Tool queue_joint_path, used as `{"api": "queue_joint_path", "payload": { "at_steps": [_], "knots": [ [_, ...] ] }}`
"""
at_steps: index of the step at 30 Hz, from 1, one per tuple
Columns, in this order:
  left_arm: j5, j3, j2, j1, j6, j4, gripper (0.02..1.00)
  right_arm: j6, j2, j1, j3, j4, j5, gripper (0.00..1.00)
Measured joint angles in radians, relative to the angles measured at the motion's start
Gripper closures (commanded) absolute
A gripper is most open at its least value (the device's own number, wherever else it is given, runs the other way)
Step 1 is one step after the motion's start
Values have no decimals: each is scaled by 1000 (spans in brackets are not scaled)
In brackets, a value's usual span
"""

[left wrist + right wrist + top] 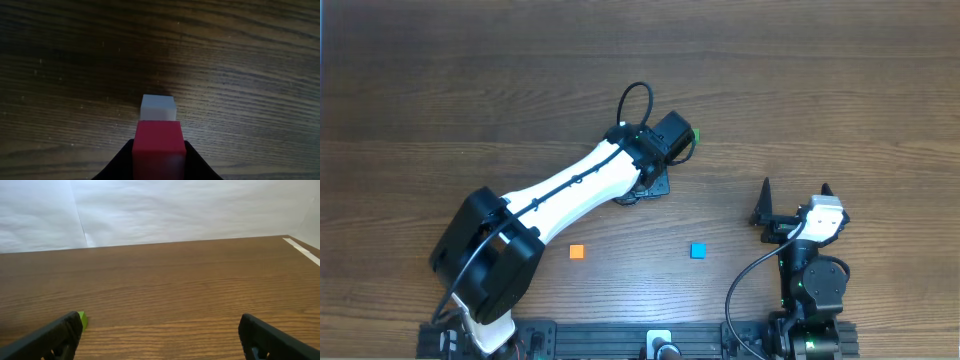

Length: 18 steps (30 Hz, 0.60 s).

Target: Stack Cubes

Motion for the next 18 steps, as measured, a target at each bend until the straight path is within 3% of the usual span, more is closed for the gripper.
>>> {"api": "queue_joint_path", "payload": {
  "at_steps": [18],
  "knots": [
    [-3, -13, 3, 17, 0, 13, 928, 0, 0, 0, 0, 0, 0, 7]
  ]
}}
